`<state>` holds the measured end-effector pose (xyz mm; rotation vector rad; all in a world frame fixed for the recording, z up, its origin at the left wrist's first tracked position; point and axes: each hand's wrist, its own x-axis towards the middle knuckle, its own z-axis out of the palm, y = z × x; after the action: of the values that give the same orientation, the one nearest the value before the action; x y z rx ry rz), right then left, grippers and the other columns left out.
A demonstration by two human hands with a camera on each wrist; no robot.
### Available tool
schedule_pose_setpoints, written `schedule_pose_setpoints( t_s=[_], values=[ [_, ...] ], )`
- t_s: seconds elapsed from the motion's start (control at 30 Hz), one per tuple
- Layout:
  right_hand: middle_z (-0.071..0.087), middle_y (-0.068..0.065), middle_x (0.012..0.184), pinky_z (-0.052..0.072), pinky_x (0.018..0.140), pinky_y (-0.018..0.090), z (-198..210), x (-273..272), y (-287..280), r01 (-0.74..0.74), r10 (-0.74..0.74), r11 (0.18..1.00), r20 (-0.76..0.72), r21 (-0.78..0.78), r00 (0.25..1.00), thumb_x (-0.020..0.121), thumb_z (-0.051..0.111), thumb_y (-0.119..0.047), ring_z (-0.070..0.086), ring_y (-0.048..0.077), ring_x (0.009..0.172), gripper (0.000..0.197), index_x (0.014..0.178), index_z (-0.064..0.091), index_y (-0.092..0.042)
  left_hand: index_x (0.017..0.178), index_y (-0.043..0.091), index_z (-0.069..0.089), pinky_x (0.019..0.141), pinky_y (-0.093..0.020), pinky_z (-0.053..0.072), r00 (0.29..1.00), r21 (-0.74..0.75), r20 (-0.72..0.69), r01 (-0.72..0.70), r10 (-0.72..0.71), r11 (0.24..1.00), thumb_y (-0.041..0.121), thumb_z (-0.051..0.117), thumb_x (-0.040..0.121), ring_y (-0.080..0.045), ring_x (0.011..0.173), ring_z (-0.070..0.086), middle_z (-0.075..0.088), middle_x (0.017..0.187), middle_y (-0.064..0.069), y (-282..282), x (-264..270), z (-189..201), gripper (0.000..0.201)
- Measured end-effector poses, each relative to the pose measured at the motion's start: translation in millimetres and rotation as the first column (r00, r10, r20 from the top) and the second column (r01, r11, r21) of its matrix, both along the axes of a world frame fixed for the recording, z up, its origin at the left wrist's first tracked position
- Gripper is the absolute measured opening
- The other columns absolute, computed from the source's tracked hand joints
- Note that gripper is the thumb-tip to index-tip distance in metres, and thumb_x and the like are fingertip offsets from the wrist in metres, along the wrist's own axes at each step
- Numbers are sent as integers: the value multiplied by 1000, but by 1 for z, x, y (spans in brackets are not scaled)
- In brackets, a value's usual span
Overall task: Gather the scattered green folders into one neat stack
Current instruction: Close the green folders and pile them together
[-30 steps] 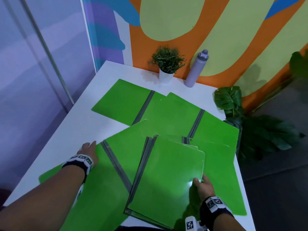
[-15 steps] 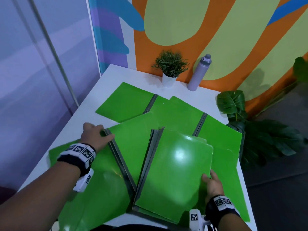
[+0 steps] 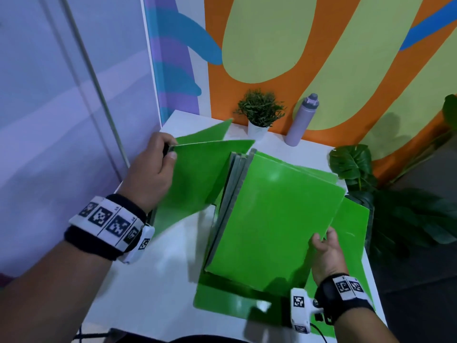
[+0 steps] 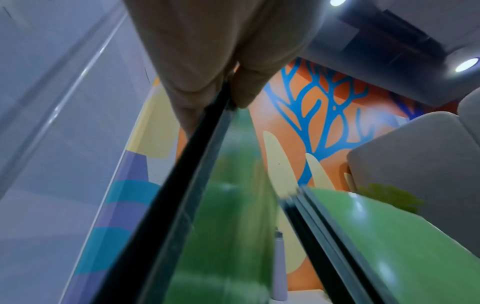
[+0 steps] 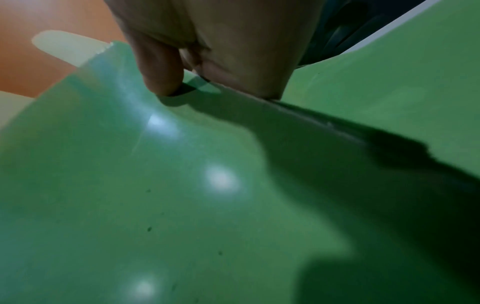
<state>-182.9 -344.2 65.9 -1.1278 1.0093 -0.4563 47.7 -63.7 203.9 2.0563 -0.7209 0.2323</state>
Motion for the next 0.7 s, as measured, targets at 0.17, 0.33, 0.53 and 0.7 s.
schedule_pose_setpoints(
  t_s=[0.17,0.33,0.53,0.7],
  values=[
    [-3,9,159,4,114,52,16,20,11,-51,47,998,127,30,991,91,45,1,7,24,145,77,149,3,-26,101,46,43,57,-27,36,976,-295,-205,17,-80,955,7,38,96,-17,59,40,43,75,-11,0,-3,-26,39],
    [-7,1,159,1,113,54,13,26,16,-117,114,993,162,7,980,92,44,1,3,22,145,76,149,3,-26,104,42,56,76,-39,37,860,-466,-442,24,-256,885,17,41,89,-26,76,38,43,86,-9,-11,-5,-50,33],
    [4,10,159,13,111,58,0,26,29,-103,104,995,66,-19,992,91,48,-1,13,29,143,68,144,21,-34,125,48,47,111,-60,26,674,-518,-629,10,-388,855,53,48,85,-21,128,42,48,137,-4,-24,-23,-69,40],
    [13,10,157,17,110,59,-5,24,38,-75,76,997,66,-15,995,91,50,-5,21,29,141,61,140,31,-36,123,24,41,98,-48,45,656,35,-752,135,-63,990,36,56,90,-26,109,56,58,114,-1,-20,-49,-112,38]
  ],
)
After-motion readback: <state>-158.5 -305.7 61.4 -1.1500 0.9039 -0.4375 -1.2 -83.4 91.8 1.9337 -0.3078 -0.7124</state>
